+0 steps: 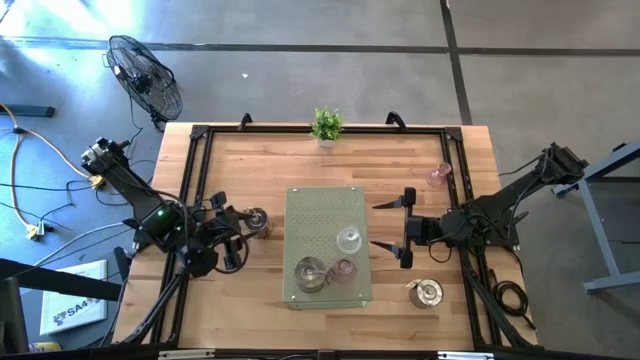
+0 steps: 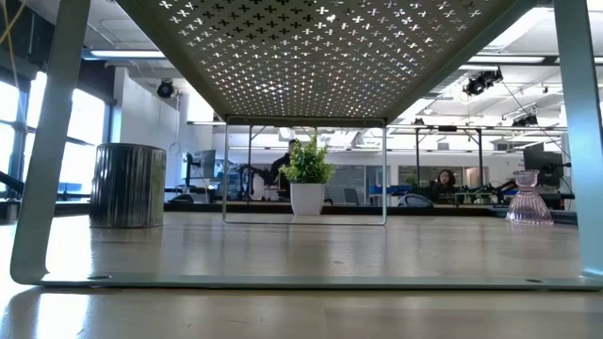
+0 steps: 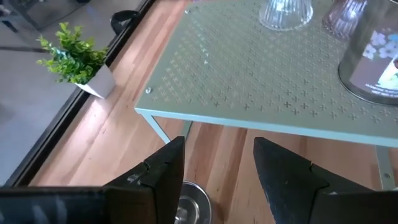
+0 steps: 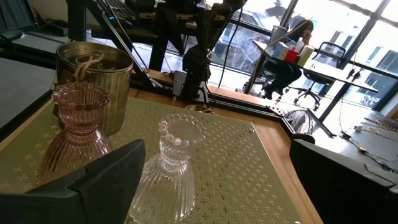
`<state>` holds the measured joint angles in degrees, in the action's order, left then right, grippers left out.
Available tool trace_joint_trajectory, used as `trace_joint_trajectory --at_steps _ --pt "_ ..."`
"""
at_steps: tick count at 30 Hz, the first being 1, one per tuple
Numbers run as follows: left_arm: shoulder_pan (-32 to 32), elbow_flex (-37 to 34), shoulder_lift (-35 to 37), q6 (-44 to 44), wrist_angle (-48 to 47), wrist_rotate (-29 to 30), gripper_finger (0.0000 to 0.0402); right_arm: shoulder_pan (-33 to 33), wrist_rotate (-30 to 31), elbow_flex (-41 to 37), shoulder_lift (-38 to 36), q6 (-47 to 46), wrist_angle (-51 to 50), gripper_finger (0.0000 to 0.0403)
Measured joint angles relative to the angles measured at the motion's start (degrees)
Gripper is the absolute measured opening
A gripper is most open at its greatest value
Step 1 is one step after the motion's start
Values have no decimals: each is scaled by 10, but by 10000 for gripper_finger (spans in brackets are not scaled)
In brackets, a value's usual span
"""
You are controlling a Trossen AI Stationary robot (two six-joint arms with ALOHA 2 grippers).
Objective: Pick & Place candle stick holders
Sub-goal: Put the left green scented candle on the shelf aligned with the transparent candle holder
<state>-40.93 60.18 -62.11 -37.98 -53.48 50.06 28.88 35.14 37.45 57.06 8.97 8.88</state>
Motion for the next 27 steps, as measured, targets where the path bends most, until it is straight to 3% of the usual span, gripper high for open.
trace_joint_trajectory --at_steps 5,9,20,27 --pt "0 0 0 0 -1 -18 189 0 -10 0 0 0 0 393" --pt "0 0 0 0 -1 -26 217 0 -10 0 0 0 0 393" --pt "0 0 0 0 2 -35 386 0 -10 0 0 0 0 393" --pt "0 0 0 -13 -10 -35 372 0 -10 0 0 0 -2 393"
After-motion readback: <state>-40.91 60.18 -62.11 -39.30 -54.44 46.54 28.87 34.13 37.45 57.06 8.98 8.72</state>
